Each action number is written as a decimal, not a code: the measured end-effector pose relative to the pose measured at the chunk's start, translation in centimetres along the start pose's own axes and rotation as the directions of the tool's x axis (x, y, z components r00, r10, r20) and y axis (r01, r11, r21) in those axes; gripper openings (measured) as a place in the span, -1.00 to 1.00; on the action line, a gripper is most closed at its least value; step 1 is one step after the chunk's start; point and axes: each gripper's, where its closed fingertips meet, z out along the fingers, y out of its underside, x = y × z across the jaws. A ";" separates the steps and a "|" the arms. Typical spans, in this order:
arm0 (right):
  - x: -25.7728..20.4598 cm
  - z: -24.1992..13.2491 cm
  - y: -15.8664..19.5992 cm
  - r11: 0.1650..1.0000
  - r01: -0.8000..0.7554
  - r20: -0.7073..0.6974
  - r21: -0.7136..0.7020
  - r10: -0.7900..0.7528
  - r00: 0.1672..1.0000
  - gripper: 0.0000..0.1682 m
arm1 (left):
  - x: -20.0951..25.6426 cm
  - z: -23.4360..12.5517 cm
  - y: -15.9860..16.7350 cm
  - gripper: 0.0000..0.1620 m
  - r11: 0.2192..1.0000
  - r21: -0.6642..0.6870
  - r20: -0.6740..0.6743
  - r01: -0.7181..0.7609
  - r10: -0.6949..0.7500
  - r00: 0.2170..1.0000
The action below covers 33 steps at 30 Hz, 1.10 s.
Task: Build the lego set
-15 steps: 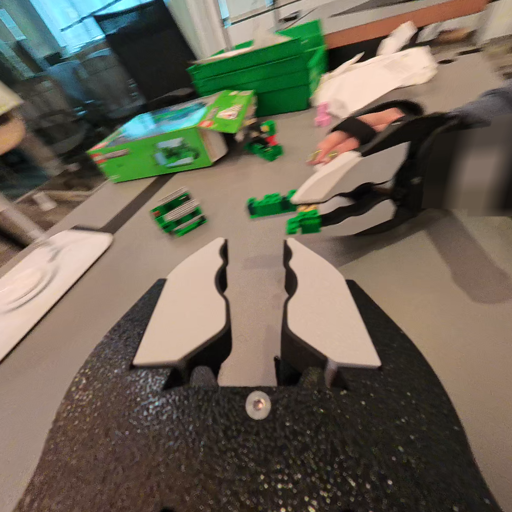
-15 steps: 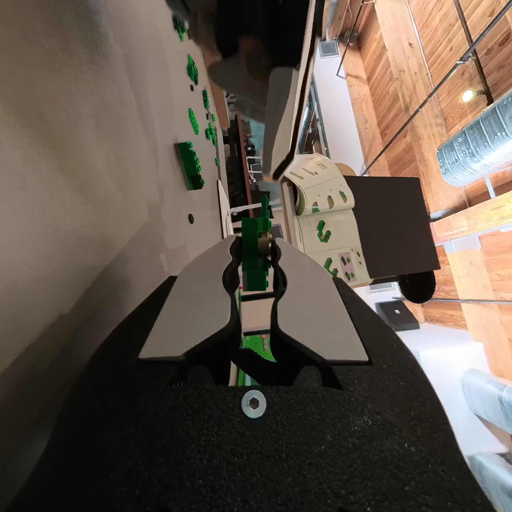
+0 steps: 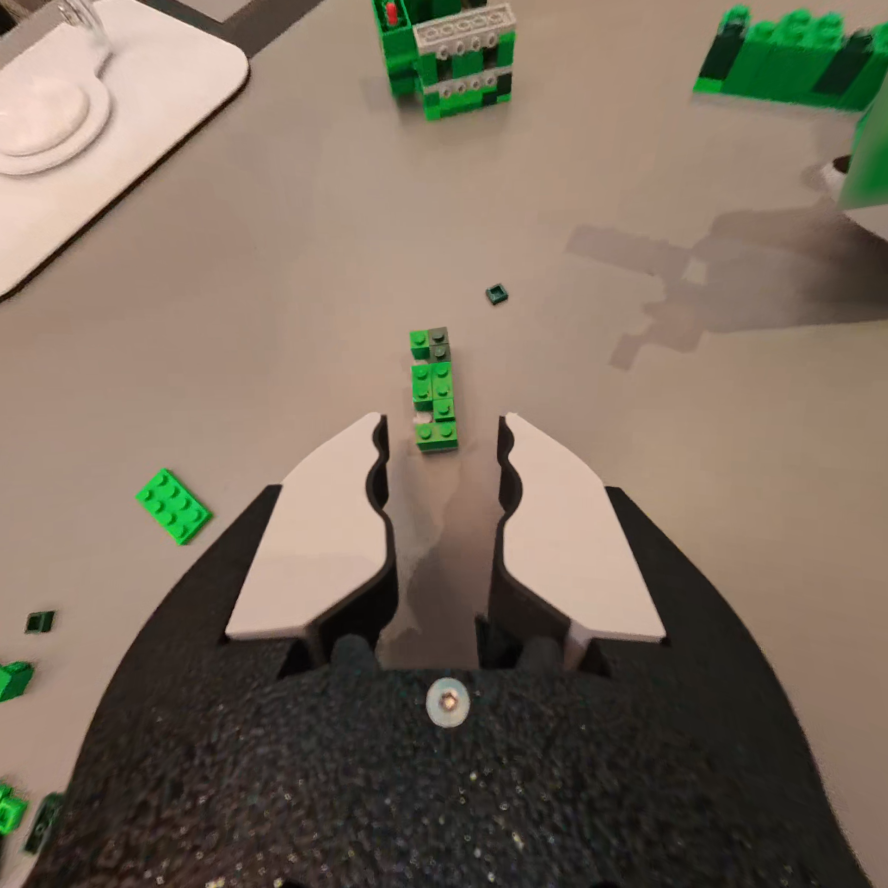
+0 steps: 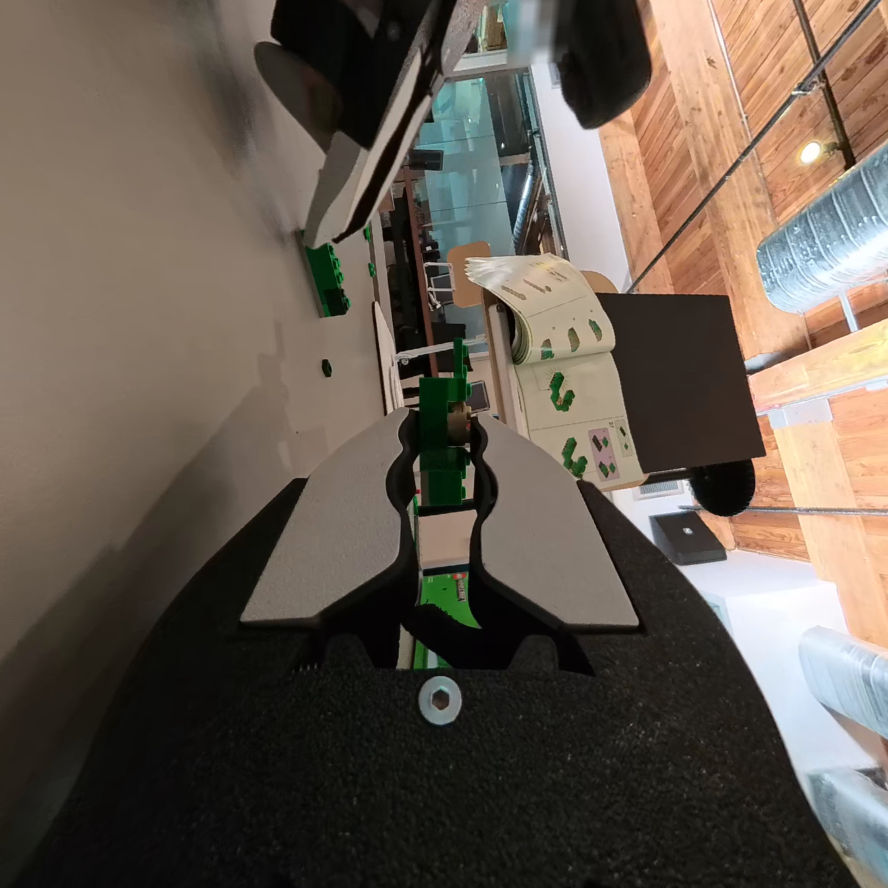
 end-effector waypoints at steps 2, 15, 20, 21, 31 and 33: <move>0.0 0.0 0.1 1.000 -0.012 0.005 -0.001 0.012 1.000 -0.77 | -0.1 0.5 0.5 -0.48 0.999 -0.037 0.023 -0.019 0.020 1.000; -0.1 0.1 0.3 0.999 -0.040 0.018 -0.005 0.040 0.999 -0.77 | -1.9 -0.2 0.5 -0.52 0.999 0.008 0.087 0.035 -0.035 0.996; -0.2 0.1 0.3 0.999 -0.040 0.023 -0.005 0.041 0.999 -0.77 | -1.2 0.3 0.3 -0.42 1.000 0.011 0.053 0.011 -0.011 0.999; -0.2 0.1 0.3 0.999 -0.040 0.024 -0.005 0.040 0.999 -0.77 | -1.0 0.4 0.3 -0.41 1.000 0.007 0.053 -0.001 0.001 0.999; -0.3 0.1 0.3 0.999 -0.042 0.030 -0.004 0.042 0.999 -0.77 | -0.4 1.1 0.2 -0.58 1.000 0.006 0.051 -0.023 0.023 0.998; -0.3 0.1 0.3 0.999 -0.043 0.031 -0.004 0.044 0.999 -0.77 | -0.3 1.1 0.2 -0.61 0.999 0.007 0.050 -0.032 0.032 0.998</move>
